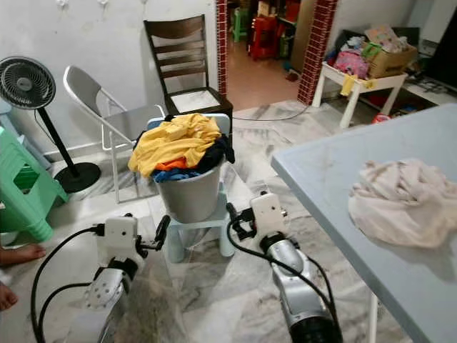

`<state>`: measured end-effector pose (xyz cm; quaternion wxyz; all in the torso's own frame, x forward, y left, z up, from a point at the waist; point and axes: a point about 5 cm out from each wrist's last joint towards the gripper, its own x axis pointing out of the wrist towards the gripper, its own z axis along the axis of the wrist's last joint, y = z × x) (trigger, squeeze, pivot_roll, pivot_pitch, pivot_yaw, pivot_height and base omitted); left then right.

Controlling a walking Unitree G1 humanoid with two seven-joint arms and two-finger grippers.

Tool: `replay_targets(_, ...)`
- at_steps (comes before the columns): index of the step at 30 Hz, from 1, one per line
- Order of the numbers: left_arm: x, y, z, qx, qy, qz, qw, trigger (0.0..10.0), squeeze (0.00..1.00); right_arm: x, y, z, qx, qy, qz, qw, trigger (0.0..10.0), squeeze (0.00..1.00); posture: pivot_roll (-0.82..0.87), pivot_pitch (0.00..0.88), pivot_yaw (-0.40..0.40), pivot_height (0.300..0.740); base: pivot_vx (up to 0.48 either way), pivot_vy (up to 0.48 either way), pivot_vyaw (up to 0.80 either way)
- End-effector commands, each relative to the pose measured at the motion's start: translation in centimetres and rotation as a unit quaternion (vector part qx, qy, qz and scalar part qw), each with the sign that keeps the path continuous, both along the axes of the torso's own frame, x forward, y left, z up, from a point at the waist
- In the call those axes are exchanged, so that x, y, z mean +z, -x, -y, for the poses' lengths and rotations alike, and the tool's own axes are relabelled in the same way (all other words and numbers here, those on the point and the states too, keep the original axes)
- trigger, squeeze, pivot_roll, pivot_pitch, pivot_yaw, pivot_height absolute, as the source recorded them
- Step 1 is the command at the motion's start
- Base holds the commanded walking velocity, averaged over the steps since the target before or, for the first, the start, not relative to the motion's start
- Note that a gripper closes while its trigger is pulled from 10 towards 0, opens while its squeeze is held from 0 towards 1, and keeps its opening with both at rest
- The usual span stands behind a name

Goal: Hang hanger

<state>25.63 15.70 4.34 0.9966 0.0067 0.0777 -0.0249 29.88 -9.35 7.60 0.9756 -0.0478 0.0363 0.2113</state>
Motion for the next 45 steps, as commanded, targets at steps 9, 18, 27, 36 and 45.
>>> replay_targets(9, 0.2, -0.1, 0.9, -0.014, 0.005, 0.004, 1.000, 10.0, 0.00, 0.0, -0.3, 1.5, -0.016, 0.003, -0.001, 1.000, 10.0, 0.00, 0.03, 0.000, -0.024, 0.740, 0.328, 0.000, -0.34)
replay_targets(18, 0.0, 2.0, -1.6, 0.028, -0.028, 0.000, 0.999, 10.0, 0.00, 0.0, 0.7, 3.5, -0.045, -0.011, 0.009, 0.999, 10.0, 0.00, 0.04, 0.000, -0.010, 0.740, 0.132, 0.000, -0.22)
replay_targets(27, -0.6, 5.6, -4.4, 0.070, -0.066, -0.017, 0.995, 10.0, 0.00, 0.2, 1.6, 5.1, -0.069, -0.053, 0.017, 0.996, 10.0, 0.00, 0.06, 0.000, -0.006, 0.740, 0.000, 0.000, 0.00)
replay_targets(36, -1.3, 8.2, -5.0, 0.093, -0.071, -0.035, 0.992, 10.0, 0.00, -0.3, 3.0, 7.8, -0.122, -0.063, 0.000, 0.991, 10.0, 0.00, 0.07, 0.000, -0.010, 0.740, 0.000, 0.000, 0.00)
replay_targets(45, -2.3, 7.6, -4.8, 0.068, -0.051, -0.040, 0.996, 10.0, 0.00, 0.1, 3.0, 6.2, -0.075, -0.043, 0.013, 0.996, 10.0, 0.00, 0.07, 0.000, -0.006, 0.740, 0.000, 0.000, 0.48)
